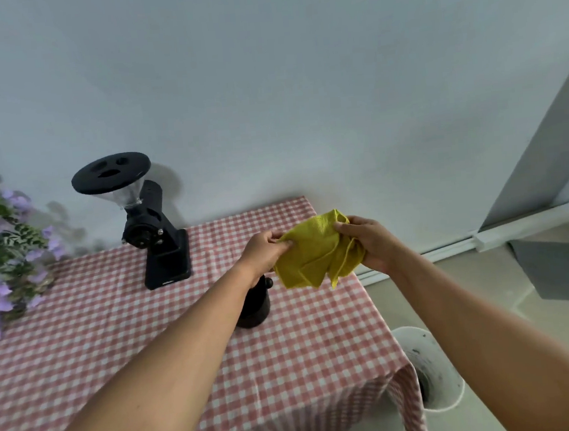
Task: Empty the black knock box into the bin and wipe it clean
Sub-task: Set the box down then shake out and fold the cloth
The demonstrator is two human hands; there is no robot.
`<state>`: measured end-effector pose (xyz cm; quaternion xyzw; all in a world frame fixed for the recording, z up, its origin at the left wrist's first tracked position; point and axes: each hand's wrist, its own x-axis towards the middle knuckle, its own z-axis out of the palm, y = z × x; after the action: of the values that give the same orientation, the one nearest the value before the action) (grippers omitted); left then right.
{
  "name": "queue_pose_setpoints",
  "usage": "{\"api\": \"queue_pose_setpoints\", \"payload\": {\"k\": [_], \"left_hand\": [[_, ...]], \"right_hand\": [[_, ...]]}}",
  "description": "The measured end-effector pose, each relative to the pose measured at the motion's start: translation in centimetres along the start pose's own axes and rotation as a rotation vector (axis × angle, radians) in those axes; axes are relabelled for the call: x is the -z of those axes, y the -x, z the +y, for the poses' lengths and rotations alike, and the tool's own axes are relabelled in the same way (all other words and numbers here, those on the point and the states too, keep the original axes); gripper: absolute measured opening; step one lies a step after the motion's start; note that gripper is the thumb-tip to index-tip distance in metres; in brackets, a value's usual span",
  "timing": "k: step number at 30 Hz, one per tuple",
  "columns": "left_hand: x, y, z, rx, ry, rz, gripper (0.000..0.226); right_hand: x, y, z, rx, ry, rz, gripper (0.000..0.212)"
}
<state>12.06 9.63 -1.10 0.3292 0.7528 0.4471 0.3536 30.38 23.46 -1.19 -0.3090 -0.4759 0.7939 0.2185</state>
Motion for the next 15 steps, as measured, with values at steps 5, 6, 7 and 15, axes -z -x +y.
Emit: {"api": "queue_pose_setpoints", "payload": {"k": [5, 6, 7, 15], "left_hand": [[-2.5, 1.2, -0.5, -0.158, -0.032, 0.19, 0.035], [-3.2, 1.4, -0.6, -0.159, 0.0, 0.122, 0.033], [-4.1, 1.7, -0.6, -0.139, 0.035, 0.033, 0.034], [-8.4, 1.2, -0.4, -0.071, 0.045, -0.032, 0.021]], "right_hand": [[0.3, -0.7, -0.5, 0.001, -0.004, 0.071, 0.02], [0.6, -0.9, -0.7, -0.003, -0.005, 0.07, 0.02], [0.9, -1.0, -0.9, -0.005, -0.001, 0.067, 0.019], [3.8, -1.6, -2.0, -0.028, 0.02, -0.01, 0.009]]}}
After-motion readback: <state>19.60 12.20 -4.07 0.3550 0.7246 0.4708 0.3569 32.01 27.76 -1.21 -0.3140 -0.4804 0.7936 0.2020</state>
